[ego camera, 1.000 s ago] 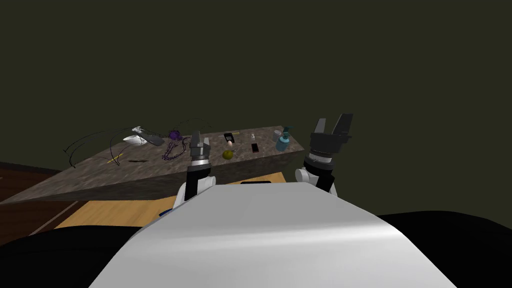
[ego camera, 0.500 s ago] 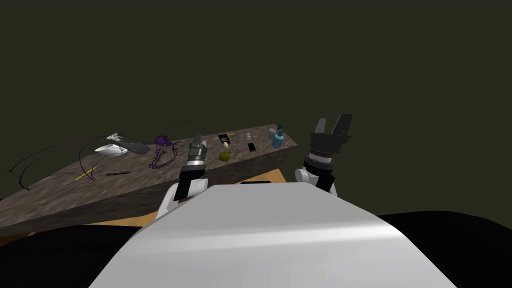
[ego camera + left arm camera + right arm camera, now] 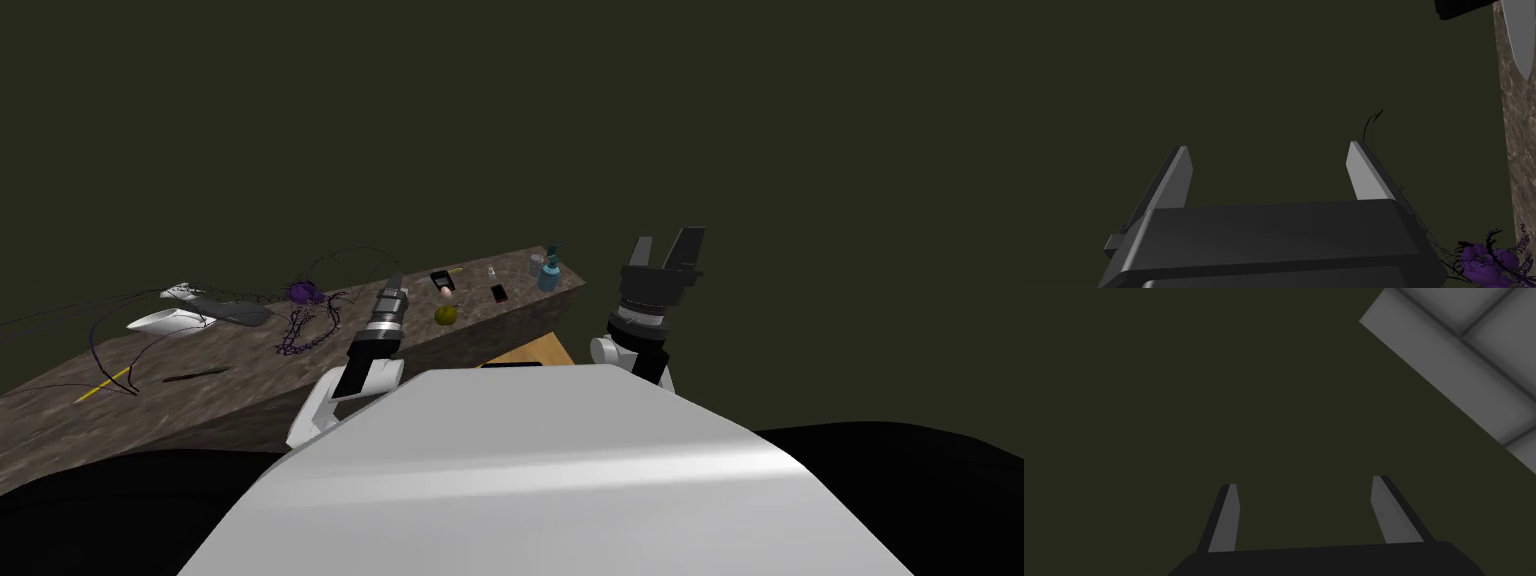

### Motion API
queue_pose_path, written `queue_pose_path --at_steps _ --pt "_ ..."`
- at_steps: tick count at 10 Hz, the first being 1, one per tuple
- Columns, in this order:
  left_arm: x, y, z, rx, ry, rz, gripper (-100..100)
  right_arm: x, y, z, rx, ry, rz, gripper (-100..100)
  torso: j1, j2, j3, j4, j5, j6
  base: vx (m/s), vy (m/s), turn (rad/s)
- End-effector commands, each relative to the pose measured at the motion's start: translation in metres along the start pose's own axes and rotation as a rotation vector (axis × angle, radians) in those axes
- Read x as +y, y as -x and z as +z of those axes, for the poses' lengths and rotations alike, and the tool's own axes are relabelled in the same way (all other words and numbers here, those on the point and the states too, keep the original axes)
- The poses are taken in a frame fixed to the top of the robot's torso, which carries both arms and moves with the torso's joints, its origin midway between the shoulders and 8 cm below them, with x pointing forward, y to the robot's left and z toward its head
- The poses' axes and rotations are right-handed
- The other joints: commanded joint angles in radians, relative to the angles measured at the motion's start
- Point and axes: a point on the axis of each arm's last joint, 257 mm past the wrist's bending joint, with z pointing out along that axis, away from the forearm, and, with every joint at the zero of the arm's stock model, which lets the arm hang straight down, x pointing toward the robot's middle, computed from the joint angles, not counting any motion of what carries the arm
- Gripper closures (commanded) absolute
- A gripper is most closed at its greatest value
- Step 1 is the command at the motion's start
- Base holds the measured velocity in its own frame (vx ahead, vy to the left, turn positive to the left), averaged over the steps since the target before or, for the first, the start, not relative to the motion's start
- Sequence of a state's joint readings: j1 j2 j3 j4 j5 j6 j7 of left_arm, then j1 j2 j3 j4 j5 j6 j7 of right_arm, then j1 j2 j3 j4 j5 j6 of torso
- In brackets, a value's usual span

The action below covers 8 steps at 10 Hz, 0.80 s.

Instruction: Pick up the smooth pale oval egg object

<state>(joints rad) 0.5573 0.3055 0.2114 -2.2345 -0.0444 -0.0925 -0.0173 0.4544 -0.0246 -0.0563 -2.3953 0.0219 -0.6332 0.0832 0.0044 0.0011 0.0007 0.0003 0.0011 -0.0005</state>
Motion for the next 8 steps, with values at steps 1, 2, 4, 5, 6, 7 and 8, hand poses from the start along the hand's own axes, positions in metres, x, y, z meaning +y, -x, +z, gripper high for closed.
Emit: queue_pose_path --at_steps 1,2,4,5,6,7,8 --pt "0.015 0.007 -0.001 0.012 0.054 0.035 -100 0.000 0.000 0.000 0.000 0.000 0.000 0 0.000 0.000 0.000 0.000 0.000 0.000 -0.024 0.048 -0.170" --pt "0.024 0.013 -0.002 0.022 0.082 0.062 -100 0.000 0.000 0.000 0.000 0.000 0.000 0 0.000 0.000 0.000 0.000 0.000 0.000 -0.052 0.071 -0.329" --pt "0.040 0.020 -0.004 0.030 0.138 0.087 -100 0.000 0.000 0.000 0.000 0.000 0.000 0 0.001 0.000 0.000 0.000 0.000 0.000 -0.029 0.053 -0.137" --pt "0.042 0.020 -0.004 0.030 0.145 0.087 -100 0.000 0.000 0.000 0.000 0.000 0.000 0 0.000 0.000 0.000 0.000 0.000 0.000 -0.015 0.038 -0.094" --pt "0.053 0.027 -0.006 0.037 0.186 0.110 -100 0.000 0.000 0.000 0.000 0.000 0.000 0 -0.001 -0.001 -0.001 0.000 0.000 0.000 -0.023 0.048 -0.185" --pt "0.055 0.027 -0.006 0.036 0.193 0.110 -100 0.000 0.000 0.000 0.000 0.000 0.000 0 0.000 -0.001 -0.001 0.000 0.000 0.000 -0.023 0.045 -0.133" --pt "0.069 0.034 -0.009 0.042 0.242 0.131 -100 0.000 0.000 0.000 0.000 0.000 0.000 0 0.000 -0.001 -0.001 0.000 0.000 0.000 -0.027 0.041 -0.217"
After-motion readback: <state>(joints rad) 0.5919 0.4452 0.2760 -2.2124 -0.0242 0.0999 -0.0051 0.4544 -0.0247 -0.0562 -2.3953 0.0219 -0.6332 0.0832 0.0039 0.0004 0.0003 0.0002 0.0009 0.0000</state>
